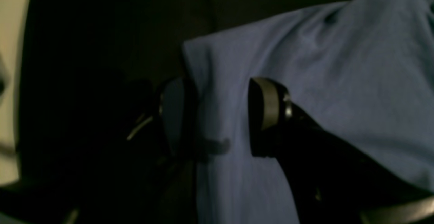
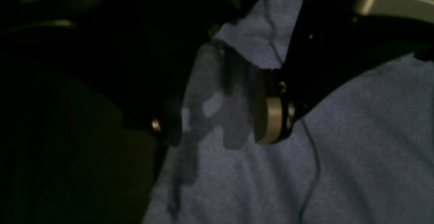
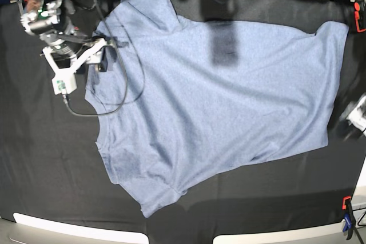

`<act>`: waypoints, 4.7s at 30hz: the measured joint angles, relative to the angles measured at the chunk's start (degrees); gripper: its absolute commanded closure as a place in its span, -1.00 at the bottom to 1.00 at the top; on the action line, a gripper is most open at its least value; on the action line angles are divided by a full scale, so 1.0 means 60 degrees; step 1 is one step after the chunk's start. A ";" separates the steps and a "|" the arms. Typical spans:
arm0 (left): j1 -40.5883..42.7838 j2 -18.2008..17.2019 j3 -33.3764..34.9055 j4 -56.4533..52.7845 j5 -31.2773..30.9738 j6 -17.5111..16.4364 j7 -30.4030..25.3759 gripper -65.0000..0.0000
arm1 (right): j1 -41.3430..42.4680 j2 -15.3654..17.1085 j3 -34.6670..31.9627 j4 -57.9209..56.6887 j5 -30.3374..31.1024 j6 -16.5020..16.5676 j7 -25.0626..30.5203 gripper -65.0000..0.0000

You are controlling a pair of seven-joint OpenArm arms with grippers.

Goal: Layout the t-shirt on the table in an organized manner, then fold the t-shirt properly

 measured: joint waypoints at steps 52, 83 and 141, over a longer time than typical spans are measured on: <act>0.2495 0.2499 0.1530 0.2991 -0.4758 -0.1333 0.3319 1.00 | -0.0011 -0.0080 0.0000 0.0000 0.0036 0.0025 -0.0033 -0.01; 0.3727 0.2422 0.0226 0.3351 -0.1290 -0.1337 0.2058 0.23 | -0.0007 -0.0073 0.0000 0.0000 0.0036 0.0025 0.0076 -0.01; 0.0208 0.1701 0.0229 0.1632 0.3275 0.2025 -0.3439 1.00 | 0.0000 -0.0066 0.0004 0.0000 0.0036 0.0543 -0.0004 -0.01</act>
